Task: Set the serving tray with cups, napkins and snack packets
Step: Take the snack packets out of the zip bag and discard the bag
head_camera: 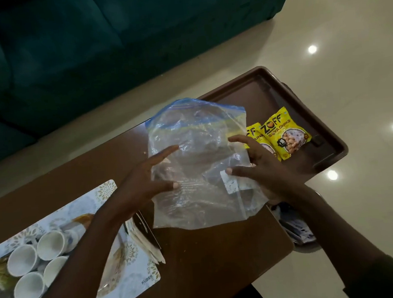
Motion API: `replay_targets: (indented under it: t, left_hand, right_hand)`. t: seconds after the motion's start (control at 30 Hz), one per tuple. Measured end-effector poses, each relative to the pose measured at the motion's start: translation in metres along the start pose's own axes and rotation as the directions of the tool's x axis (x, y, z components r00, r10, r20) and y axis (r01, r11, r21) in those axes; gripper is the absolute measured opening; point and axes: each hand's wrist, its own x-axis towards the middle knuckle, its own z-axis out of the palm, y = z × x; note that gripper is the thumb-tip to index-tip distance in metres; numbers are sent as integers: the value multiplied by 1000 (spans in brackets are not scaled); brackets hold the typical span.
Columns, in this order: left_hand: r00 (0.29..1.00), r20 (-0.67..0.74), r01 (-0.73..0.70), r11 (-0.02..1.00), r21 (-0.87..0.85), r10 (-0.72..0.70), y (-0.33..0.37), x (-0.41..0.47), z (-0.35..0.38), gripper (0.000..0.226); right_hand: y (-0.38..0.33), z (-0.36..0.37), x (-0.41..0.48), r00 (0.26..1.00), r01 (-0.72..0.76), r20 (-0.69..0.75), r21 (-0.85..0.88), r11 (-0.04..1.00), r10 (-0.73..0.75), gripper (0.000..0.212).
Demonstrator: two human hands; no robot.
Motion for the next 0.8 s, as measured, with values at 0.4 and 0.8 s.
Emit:
replay_targets:
  t: [0.4, 0.8]
  left_hand:
    - [836, -491, 47, 859, 510, 246, 4, 19, 14, 20]
    - [826, -537, 52, 972, -230, -171, -17, 16, 34, 16]
  right_hand:
    - [-17, -1, 24, 925, 49, -151, -863, 503, -348, 21]
    - [-9, 1, 13, 926, -38, -369, -301, 953, -80, 33]
